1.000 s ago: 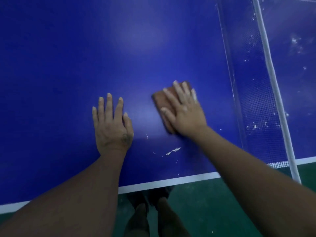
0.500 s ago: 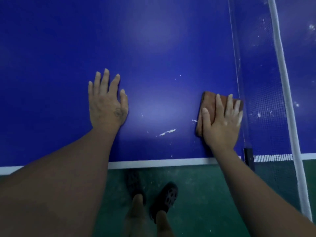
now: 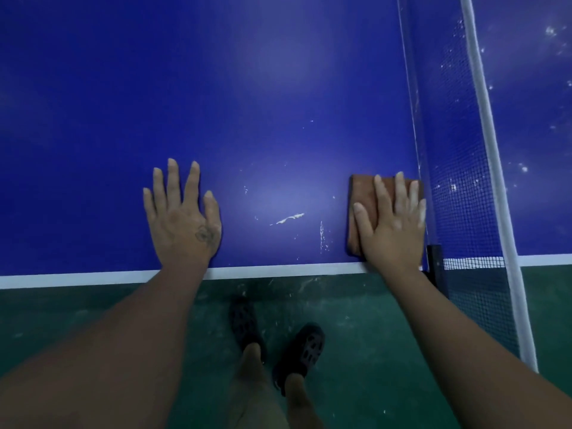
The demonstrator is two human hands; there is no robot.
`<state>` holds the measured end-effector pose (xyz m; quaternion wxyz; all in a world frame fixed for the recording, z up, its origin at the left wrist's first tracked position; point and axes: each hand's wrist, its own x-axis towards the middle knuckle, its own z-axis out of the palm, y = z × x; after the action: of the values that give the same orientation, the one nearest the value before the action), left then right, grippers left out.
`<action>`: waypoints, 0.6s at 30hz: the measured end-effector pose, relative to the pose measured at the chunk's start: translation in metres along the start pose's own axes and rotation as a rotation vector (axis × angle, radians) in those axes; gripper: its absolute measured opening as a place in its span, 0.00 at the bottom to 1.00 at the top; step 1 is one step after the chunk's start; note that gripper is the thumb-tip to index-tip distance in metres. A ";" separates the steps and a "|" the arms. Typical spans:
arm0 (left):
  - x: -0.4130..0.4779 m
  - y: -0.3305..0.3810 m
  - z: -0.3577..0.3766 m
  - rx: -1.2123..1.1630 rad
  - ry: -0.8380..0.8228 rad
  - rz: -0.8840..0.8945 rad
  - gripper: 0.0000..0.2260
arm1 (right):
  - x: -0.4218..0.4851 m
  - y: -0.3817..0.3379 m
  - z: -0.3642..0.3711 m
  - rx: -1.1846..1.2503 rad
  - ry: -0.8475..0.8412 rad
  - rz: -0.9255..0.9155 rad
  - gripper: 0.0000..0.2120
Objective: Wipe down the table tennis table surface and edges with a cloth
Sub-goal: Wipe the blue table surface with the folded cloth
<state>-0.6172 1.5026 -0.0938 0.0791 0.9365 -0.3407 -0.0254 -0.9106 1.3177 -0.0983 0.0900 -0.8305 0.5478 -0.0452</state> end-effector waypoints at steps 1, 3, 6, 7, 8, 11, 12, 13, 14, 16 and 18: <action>0.002 0.000 0.001 -0.002 0.008 -0.007 0.28 | 0.004 -0.005 0.001 0.002 0.004 0.057 0.33; 0.003 0.000 0.002 -0.023 0.019 -0.006 0.28 | -0.008 -0.017 0.005 -0.003 0.014 0.101 0.33; 0.001 0.001 0.001 -0.053 0.056 -0.009 0.27 | -0.053 -0.029 0.010 0.018 0.023 -0.059 0.32; 0.002 0.001 0.001 -0.061 0.062 -0.008 0.27 | -0.067 -0.028 0.010 0.032 0.018 -0.132 0.31; 0.002 0.001 0.001 -0.069 0.069 -0.006 0.27 | -0.077 -0.026 0.009 0.037 0.003 -0.189 0.31; 0.002 0.002 0.002 -0.075 0.088 -0.004 0.27 | -0.071 -0.014 0.004 0.033 -0.024 -0.243 0.31; 0.003 0.001 0.002 -0.076 0.093 -0.003 0.27 | -0.057 -0.012 0.003 0.030 -0.024 -0.217 0.31; 0.003 0.001 0.003 -0.080 0.097 -0.003 0.27 | -0.041 -0.012 0.002 0.024 -0.022 -0.163 0.31; 0.003 0.001 0.003 -0.085 0.100 -0.004 0.27 | -0.021 -0.014 0.001 0.019 -0.018 -0.088 0.31; 0.004 0.001 0.003 -0.088 0.094 -0.008 0.27 | 0.018 -0.024 0.000 0.021 0.006 0.063 0.32; 0.004 0.001 0.003 -0.085 0.087 -0.010 0.27 | 0.045 -0.039 0.002 0.031 0.020 0.155 0.33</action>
<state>-0.6151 1.4992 -0.0967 0.1334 0.9342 -0.3308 0.0002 -0.8576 1.2915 -0.0937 0.1006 -0.7837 0.6105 -0.0547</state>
